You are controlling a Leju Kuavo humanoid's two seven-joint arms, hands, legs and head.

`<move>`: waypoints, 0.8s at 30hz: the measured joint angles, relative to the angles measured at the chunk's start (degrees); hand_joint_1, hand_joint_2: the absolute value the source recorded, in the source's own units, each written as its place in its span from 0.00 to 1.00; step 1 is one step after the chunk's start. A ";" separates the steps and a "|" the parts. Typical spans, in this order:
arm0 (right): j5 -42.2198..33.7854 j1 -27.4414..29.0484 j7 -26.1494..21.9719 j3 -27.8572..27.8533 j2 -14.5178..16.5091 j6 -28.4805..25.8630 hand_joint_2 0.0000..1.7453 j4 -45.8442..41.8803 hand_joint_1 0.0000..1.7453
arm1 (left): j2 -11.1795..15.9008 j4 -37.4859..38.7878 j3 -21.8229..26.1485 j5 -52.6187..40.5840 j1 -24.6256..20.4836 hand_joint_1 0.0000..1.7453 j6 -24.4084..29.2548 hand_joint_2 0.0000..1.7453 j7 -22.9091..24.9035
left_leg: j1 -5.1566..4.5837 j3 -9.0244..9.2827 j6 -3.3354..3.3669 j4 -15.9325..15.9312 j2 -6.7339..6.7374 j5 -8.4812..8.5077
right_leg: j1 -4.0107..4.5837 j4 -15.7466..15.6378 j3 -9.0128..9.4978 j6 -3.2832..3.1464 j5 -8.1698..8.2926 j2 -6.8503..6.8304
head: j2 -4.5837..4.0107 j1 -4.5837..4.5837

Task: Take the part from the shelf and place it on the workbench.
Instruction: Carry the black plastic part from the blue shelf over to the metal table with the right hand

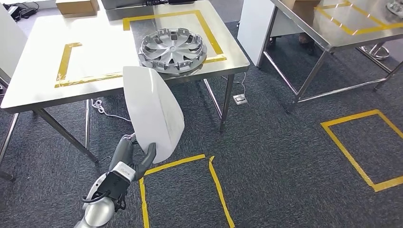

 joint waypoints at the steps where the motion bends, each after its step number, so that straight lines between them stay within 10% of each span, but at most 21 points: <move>1: -0.05 -0.03 -0.03 -0.01 -0.01 0.08 0.00 0.00 0.00 | -0.19 0.12 0.01 0.01 -0.33 1.00 0.00 1.00 -0.01 | 0.10 0.17 0.30 -0.09 0.06 -0.10 | -0.07 2.90 -1.49 0.28 -1.33 -0.03 | 0.00 0.07; 5: -0.13 0.25 -0.03 -0.11 -0.02 0.27 0.00 0.00 0.00 | -0.85 0.72 0.01 0.01 -0.89 1.00 -0.01 1.00 0.01 | 0.02 0.60 0.73 -0.06 0.12 -0.68 | -0.17 14.60 -9.11 0.67 -4.10 -0.05 | 0.00 0.19; 10: -0.31 0.30 0.09 -0.44 -0.13 0.29 0.00 0.00 0.00 | -1.45 1.03 0.01 0.01 -1.15 1.00 -0.02 1.00 -0.03 | -0.14 1.86 -0.12 0.02 -0.05 -1.79 | 0.26 -0.64 -3.50 -0.49 4.78 -0.09 | 0.00 0.21; 15: -0.26 0.32 0.10 -0.55 -0.14 0.34 0.00 0.00 0.00 | -1.75 1.27 0.01 0.01 -1.57 1.00 -0.03 1.00 -0.10 | -0.21 1.71 -1.77 1.03 0.01 -3.00 | 0.12 -2.45 -2.27 -1.79 4.64 -0.02 | 0.00 0.03; 19: 0.07 0.05 0.16 -0.55 -0.14 0.42 0.00 0.00 0.00 | -1.65 1.86 0.05 0.02 -2.00 1.00 -0.02 1.00 -0.22 | 0.00 -5.15 -2.60 13.91 0.06 -7.98 | -0.07 -2.68 -1.33 -2.61 4.13 -0.07 | 0.00 -0.29; 21: 0.17 0.05 0.21 -0.55 -0.15 0.45 0.00 0.00 0.00 | -1.52 2.25 0.10 0.07 -2.00 1.00 -0.01 1.00 -0.33 | 0.06 -6.46 -2.71 14.76 0.08 -6.39 | -0.07 -2.64 -0.86 -2.56 3.70 -0.02 | 0.00 -0.31; 24: 0.30 0.01 0.27 -0.55 -0.14 0.55 0.00 0.00 0.00 | -1.46 2.51 0.13 0.32 -2.08 1.00 0.02 1.00 -0.73 | 0.10 -2.11 -2.43 4.09 0.18 -0.29 | 0.00 -2.36 0.04 -1.93 2.73 0.10 | 0.00 -0.33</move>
